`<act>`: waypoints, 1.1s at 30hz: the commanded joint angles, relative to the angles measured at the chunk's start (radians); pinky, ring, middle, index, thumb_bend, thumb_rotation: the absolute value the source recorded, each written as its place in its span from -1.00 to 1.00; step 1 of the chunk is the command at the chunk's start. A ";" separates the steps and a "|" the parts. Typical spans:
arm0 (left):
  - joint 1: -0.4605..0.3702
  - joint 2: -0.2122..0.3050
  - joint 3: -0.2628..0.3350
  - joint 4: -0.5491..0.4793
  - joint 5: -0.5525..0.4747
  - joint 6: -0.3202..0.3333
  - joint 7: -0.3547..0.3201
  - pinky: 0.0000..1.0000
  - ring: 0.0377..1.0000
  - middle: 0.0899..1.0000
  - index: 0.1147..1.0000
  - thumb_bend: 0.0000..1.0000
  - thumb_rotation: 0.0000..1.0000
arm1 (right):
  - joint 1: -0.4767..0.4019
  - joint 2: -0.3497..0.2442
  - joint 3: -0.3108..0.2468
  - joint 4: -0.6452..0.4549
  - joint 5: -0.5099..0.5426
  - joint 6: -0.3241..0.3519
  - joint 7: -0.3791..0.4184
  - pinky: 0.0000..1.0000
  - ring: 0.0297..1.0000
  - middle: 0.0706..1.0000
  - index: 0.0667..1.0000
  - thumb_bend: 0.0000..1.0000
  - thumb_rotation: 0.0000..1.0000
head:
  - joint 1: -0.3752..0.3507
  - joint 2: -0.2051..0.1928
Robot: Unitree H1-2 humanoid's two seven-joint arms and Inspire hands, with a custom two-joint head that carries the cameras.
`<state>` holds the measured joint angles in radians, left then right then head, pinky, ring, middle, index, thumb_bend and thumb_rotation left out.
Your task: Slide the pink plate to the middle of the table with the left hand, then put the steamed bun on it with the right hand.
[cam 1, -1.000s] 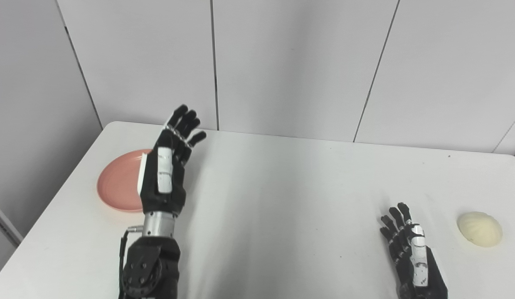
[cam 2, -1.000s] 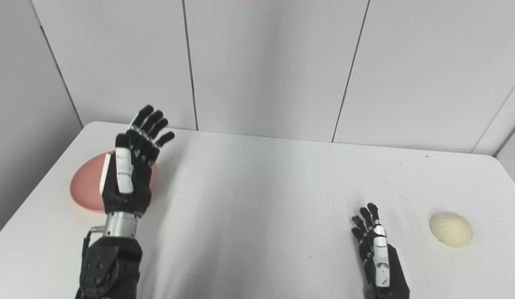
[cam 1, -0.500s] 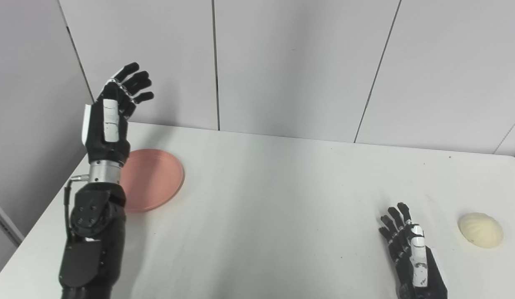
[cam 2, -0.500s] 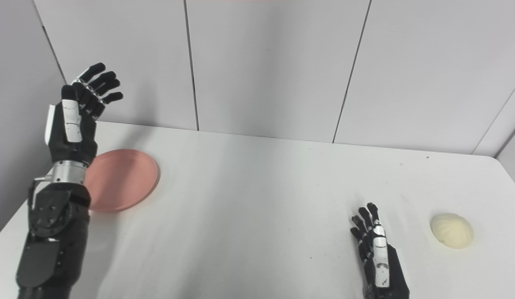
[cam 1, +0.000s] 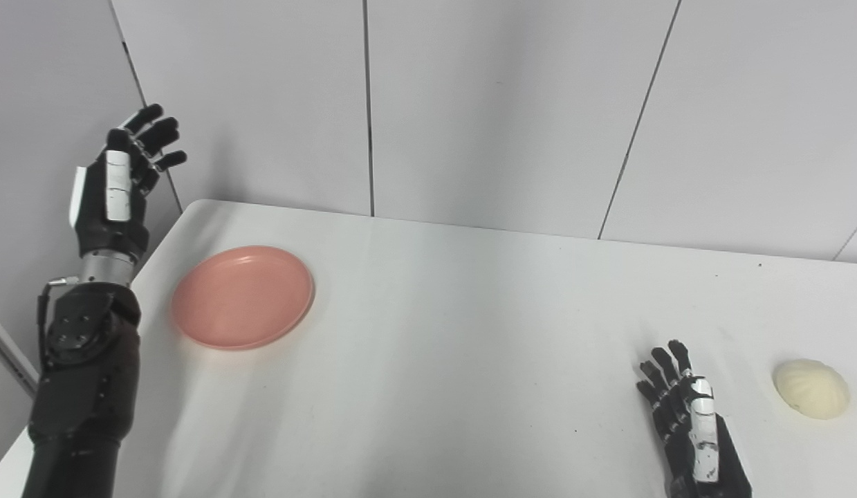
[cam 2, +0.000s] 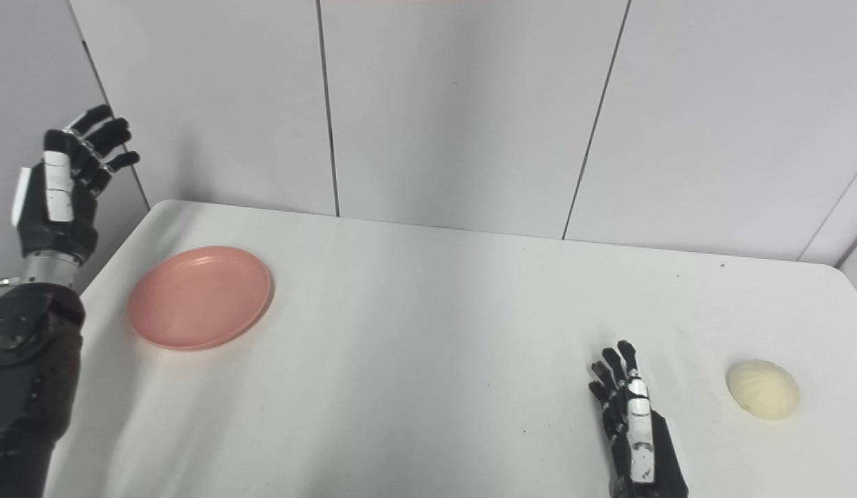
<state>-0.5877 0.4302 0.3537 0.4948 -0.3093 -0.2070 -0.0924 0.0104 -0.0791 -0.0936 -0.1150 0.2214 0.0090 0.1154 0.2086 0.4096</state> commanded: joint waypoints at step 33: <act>-0.120 -0.004 0.003 0.563 -0.001 -0.170 0.006 0.37 0.64 0.55 0.53 0.94 0.74 | 0.031 0.002 0.017 -0.052 0.014 0.017 0.002 0.88 0.87 0.88 0.98 0.41 1.00 | -0.033 0.043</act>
<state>-0.6682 0.4045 0.3556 1.0591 -0.3094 -0.3527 -0.0859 0.0398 -0.0791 -0.0819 -0.1505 0.2294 0.0199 0.1136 0.1779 0.4525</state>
